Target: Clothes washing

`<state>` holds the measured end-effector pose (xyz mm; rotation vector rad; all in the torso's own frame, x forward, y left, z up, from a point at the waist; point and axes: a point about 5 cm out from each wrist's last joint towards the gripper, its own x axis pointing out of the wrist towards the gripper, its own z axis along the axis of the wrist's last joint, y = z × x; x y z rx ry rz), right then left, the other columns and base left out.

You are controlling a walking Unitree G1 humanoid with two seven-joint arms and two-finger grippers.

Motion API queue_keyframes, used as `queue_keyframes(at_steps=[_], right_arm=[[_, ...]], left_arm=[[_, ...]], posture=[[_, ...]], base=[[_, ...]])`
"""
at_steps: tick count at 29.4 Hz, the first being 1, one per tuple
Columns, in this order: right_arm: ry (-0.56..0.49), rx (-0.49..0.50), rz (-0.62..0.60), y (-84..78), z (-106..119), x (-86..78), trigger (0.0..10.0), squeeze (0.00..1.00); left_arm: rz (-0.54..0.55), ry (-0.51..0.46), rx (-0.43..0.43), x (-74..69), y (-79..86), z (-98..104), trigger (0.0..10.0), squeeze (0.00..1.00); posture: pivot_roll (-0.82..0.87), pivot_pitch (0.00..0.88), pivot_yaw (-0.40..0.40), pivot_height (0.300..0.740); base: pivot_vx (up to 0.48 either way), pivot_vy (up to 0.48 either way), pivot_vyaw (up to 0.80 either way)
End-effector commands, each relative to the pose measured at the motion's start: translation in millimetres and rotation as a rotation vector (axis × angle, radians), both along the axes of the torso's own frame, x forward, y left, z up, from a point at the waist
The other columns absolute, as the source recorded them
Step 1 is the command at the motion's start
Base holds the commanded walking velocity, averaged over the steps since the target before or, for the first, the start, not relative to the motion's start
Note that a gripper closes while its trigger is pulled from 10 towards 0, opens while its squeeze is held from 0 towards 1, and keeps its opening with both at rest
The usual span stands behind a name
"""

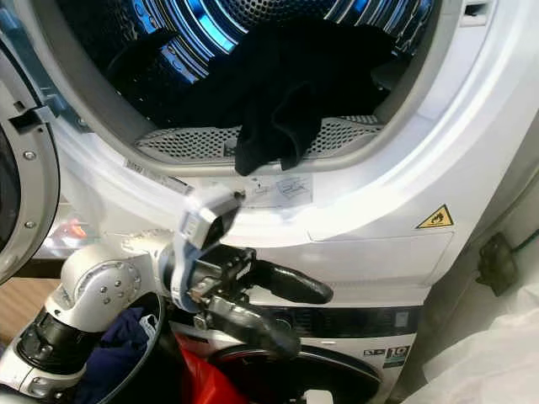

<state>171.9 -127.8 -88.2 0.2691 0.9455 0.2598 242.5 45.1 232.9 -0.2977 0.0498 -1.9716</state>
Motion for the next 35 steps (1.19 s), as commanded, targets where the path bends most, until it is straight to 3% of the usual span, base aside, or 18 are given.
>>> queue_keyframes(at_steps=[1, 4, 5, 7, 10, 12, 13, 16, 17, 21, 24, 29, 33, 35], right_arm=[[0.008, 0.021, -0.002, 6.3, -1.2, -3.4, 10.0, 0.00], [0.014, 0.021, 0.000, 6.9, -2.1, -5.6, 10.0, 0.00], [0.014, 0.021, 0.000, 6.9, -2.1, -5.6, 10.0, 0.00], [0.016, 0.024, -0.002, 7.5, -2.4, -6.5, 10.0, 0.00], [0.017, 0.023, 0.001, 7.7, -2.5, -6.8, 10.0, 0.00], [0.018, 0.022, 0.003, 8.1, -2.7, -7.1, 10.0, 0.00], [0.018, 0.022, 0.003, 8.1, -2.7, -7.1, 10.0, 0.00], [0.023, 0.017, 0.000, 8.6, -3.2, -7.9, 10.0, 0.00], [0.023, 0.017, 0.000, 8.6, -3.2, -7.9, 10.0, 0.00], [0.031, 0.006, -0.005, 7.7, -3.7, -8.3, 10.0, 0.00], [0.034, 0.004, -0.008, 7.5, -3.8, -8.1, 10.0, 0.00], [0.035, 0.004, -0.009, 7.8, -3.9, -8.3, 10.0, 0.00], [0.043, 0.004, -0.014, 7.7, -4.5, -9.5, 10.0, 0.00], [0.047, 0.002, -0.014, 7.2, -4.9, -10.4, 10.0, 0.00]], left_arm=[[0.089, 0.030, 0.088, 2.3, 0.7, -24.6, 10.0, 0.00], [0.193, 0.068, 0.154, 2.7, 3.9, -50.0, 10.0, 0.00], [0.193, 0.068, 0.154, 2.7, 3.9, -50.0, 10.0, 0.00], [0.285, 0.107, 0.218, -0.8, 7.0, -73.1, 10.0, 0.00], [0.308, 0.112, 0.234, -1.6, 7.7, -78.2, 10.0, 0.00], [0.420, 0.133, 0.260, -0.5, 9.7, -91.4, 10.0, 0.00], [0.420, 0.133, 0.260, -0.5, 9.7, -91.4, 10.0, 0.00], [0.740, 0.121, 0.315, 12.2, 18.6, -107.4, 10.0, 0.00], [0.740, 0.121, 0.315, 12.2, 18.6, -107.4, 10.0, 0.00], [1.065, 0.072, 0.443, 20.1, 44.5, -115.6, 10.0, 0.00], [1.168, 0.069, 0.566, 16.2, 62.5, -129.0, 10.0, 0.00], [1.240, 0.097, 0.596, 13.5, 74.5, -135.7, 10.0, 0.00], [1.577, 0.069, 0.639, 11.4, 112.8, -133.2, 10.0, 0.00], [1.667, -0.002, 0.641, 10.9, 123.6, -127.4, 10.0, 0.00]], posture=[[0.05, 0.000, 0.178, 0.740], [0.05, 0.000, 0.185, 0.740], [0.05, 0.000, 0.185, 0.740], [0.05, 0.000, 0.189, 0.740], [0.05, 0.000, 0.190, 0.740], [0.05, 0.000, 0.193, 0.740], [0.05, 0.000, 0.193, 0.740], [0.05, 0.000, 0.193, 0.740], [0.05, 0.000, 0.193, 0.740], [0.06, 0.000, 0.196, 0.740], [0.06, 0.000, 0.200, 0.740], [0.06, 0.000, 0.199, 0.740], [0.06, 0.000, 0.200, 0.740], [0.06, 0.000, 0.200, 0.740]], base=[[0.000, 0.000, 0.00], [0.000, 0.000, 0.00], [0.000, 0.000, 0.00], [0.000, 0.000, 0.00], [0.000, 0.000, 0.00], [0.000, 0.000, 0.00], [0.000, 0.000, 0.00], [0.000, 0.000, 0.00], [0.000, 0.000, 0.00], [0.000, 0.000, 0.00], [0.000, 0.000, 0.00], [0.000, 0.000, 0.00], [0.000, 0.000, 0.00], [0.000, 0.000, 0.00]])
